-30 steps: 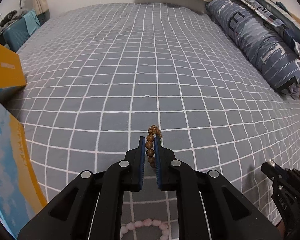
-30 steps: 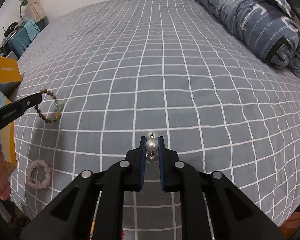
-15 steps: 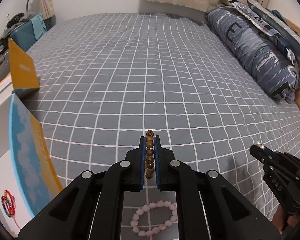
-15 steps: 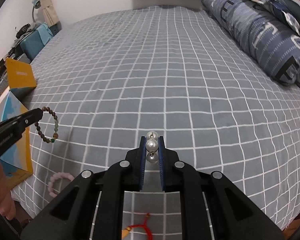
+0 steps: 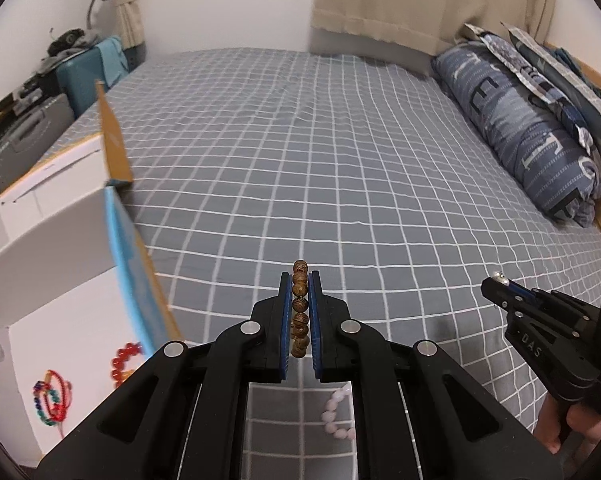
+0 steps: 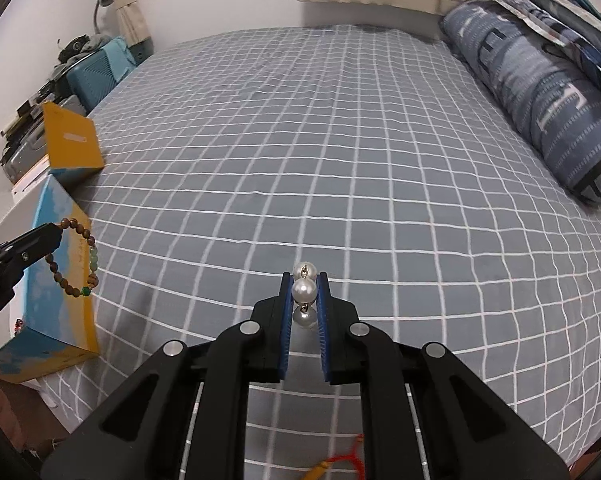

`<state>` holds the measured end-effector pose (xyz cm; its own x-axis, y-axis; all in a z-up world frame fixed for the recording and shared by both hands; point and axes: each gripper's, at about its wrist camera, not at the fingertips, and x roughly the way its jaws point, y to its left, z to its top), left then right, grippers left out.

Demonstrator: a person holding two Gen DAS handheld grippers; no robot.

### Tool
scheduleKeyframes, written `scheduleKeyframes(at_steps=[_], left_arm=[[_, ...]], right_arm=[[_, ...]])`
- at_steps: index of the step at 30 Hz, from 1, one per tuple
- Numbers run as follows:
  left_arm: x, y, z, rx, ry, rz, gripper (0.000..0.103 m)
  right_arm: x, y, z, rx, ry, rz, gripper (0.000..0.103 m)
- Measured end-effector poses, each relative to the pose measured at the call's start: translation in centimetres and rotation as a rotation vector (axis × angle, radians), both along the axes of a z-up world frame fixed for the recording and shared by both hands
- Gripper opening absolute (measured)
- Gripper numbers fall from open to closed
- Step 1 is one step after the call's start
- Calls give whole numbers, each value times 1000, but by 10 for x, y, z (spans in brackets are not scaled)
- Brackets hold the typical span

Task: Organize jewelry
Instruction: 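Lift both held items and carry them over the white box, then open both tools to drop the bracelet and earrings into the box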

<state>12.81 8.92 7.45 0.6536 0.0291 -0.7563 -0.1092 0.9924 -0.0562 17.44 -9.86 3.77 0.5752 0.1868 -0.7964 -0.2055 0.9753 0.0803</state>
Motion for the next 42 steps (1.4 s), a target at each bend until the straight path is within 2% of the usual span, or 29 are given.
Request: scheduleKeyframes(at_steps=[8, 12, 19, 29, 37, 42], left_arm=[[-36, 34, 28, -15, -58, 47, 8], [-56, 52, 40, -46, -76, 53, 8], [-82, 91, 51, -43, -105, 131, 8], [-117, 149, 48, 14, -101, 284, 8], [-138, 188, 32, 18, -68, 371, 8], [-153, 210, 17, 16, -35, 420, 8]], right_arm=[[-13, 41, 25, 8, -35, 61, 11], [-19, 67, 35, 12, -50, 100, 11], [-33, 116, 45, 6, -64, 171, 11], [-55, 188, 57, 22, -86, 288, 11], [-78, 243, 60, 27, -96, 391, 11], [-90, 274, 53, 18, -82, 441, 11]])
